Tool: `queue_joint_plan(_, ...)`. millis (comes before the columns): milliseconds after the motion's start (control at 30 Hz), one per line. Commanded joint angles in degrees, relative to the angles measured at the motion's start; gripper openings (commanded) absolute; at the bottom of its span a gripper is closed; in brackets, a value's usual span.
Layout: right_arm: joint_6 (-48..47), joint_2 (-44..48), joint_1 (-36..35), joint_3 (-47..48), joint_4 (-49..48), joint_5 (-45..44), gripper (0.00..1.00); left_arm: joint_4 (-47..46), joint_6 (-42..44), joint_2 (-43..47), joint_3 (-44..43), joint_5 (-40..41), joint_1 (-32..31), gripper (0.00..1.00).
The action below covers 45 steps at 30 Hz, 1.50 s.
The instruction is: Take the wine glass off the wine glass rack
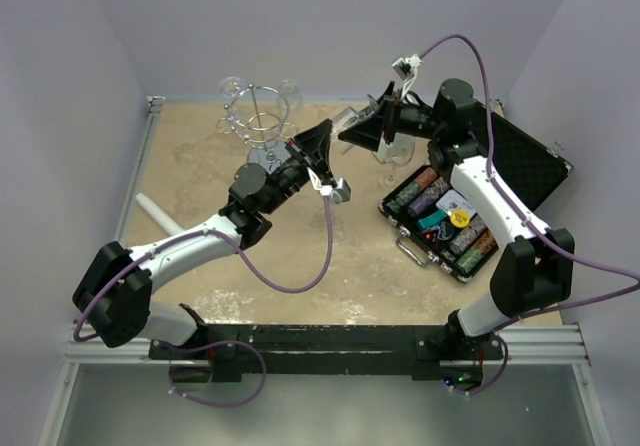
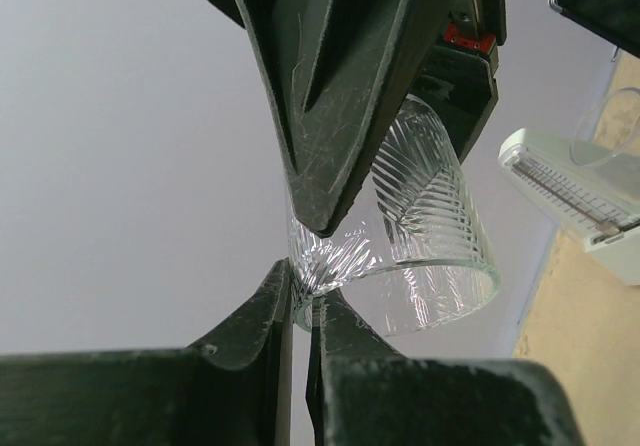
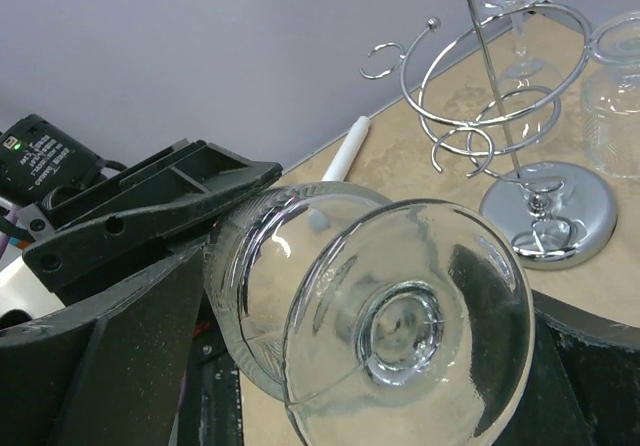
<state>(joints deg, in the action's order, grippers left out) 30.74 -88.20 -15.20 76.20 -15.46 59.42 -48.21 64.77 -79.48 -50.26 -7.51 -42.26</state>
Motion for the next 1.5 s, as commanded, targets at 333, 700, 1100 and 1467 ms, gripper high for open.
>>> queue_joint_plan(333, 8.5, -4.4, 0.5, -4.0, -16.8, 16.5, 0.98, -1.3, -13.4, 5.7, -9.0, -1.1, -0.2, 0.0)
queue_joint_plan(700, 17.0, -7.1, 0.6, -5.5, -25.2, 19.2, 0.98, 0.4, -15.9, 6.6, -10.6, 2.3, -0.3, 0.0)
queue_joint_plan(1100, -14.0, 3.7, 12.1, -1.9, 1.9, -1.2, 0.98, 18.6, -18.5, 7.5, -17.7, 10.3, 0.0, 0.0)
queue_joint_plan(1467, -26.2, 12.3, 15.0, -1.0, 7.5, -31.8, 0.99, 55.8, -19.1, -3.1, -37.3, -3.8, 0.2, 0.0)
